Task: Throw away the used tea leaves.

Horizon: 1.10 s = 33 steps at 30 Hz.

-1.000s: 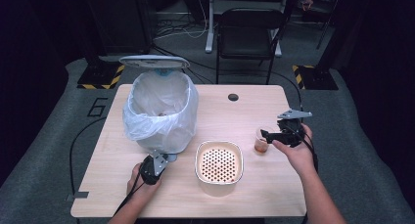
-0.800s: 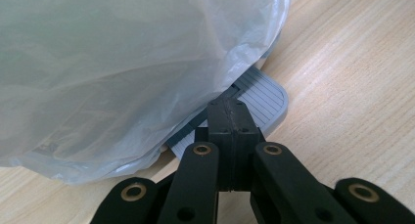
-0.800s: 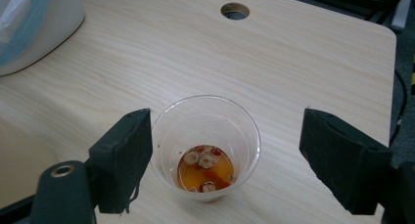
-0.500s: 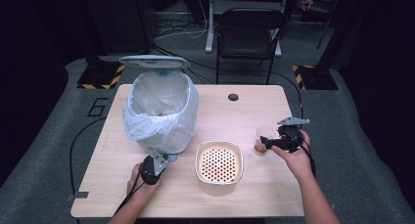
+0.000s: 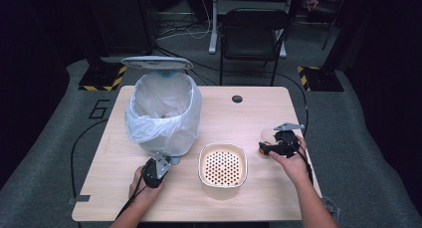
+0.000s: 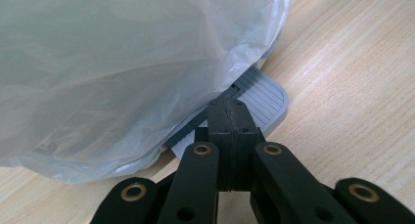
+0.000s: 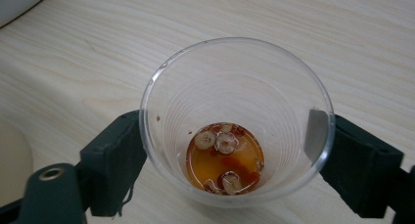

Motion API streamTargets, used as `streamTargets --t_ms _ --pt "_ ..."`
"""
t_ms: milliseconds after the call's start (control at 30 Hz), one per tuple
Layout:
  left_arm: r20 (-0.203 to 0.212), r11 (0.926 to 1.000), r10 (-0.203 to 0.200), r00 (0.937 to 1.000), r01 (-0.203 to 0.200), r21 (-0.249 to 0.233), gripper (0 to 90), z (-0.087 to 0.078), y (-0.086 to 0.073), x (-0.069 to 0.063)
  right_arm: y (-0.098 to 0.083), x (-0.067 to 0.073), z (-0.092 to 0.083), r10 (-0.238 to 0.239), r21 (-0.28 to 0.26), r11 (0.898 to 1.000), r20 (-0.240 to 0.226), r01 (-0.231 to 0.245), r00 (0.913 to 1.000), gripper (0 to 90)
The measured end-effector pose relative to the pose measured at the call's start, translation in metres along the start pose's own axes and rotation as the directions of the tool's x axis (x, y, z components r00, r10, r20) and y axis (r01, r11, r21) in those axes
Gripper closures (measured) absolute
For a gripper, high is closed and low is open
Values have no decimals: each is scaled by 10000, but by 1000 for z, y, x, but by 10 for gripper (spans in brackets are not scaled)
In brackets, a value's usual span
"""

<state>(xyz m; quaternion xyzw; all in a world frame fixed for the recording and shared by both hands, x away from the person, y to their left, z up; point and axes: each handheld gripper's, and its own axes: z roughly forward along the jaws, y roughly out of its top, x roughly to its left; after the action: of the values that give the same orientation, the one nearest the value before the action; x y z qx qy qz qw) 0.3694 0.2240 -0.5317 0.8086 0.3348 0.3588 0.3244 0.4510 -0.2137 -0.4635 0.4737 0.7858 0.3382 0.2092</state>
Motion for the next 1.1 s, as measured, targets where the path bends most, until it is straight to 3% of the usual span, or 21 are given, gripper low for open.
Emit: streamTargets --t_ms 100,133,333,367,433,667,867,967,1000,1100 --pt "29 10000 -22 10000 22 7 900 0 0 0 0 2 5 301 -24 9995 84 -301 9995 194" --pt "12 10000 -29 10000 29 -11 900 0 0 0 -1 0 6 61 19 10000 90 -61 9999 202" --pt "13 10000 -27 10000 27 -10 900 0 0 0 -1 0 11 -34 87 10000 165 33 9999 259" --pt "20 10000 -19 10000 19 3 900 0 0 0 -1 1 12 154 13 9999 154 -154 9998 269" --pt "34 10000 -41 10000 41 2 900 0 0 0 -1 -2 12 -49 50 10000 56 48 10000 283" --pt "36 10000 -39 10000 39 -1 900 0 0 0 -1 -2 15 -271 -73 9996 -2 271 9996 272" --pt "29 10000 -43 10000 43 2 900 0 0 0 -1 0 21 -36 -121 9999 66 37 10000 260" --pt "32 10000 -47 10000 47 2 900 0 0 1 0 -1 24 -165 -33 9999 119 166 9998 258" --pt "30 10000 -47 10000 47 1 900 0 0 1 1 0 24 30 -69 10000 98 -29 9999 262" --pt "32 10000 -44 10000 44 7 900 0 0 1 2 -1 25 -114 -57 9999 67 114 9999 281"
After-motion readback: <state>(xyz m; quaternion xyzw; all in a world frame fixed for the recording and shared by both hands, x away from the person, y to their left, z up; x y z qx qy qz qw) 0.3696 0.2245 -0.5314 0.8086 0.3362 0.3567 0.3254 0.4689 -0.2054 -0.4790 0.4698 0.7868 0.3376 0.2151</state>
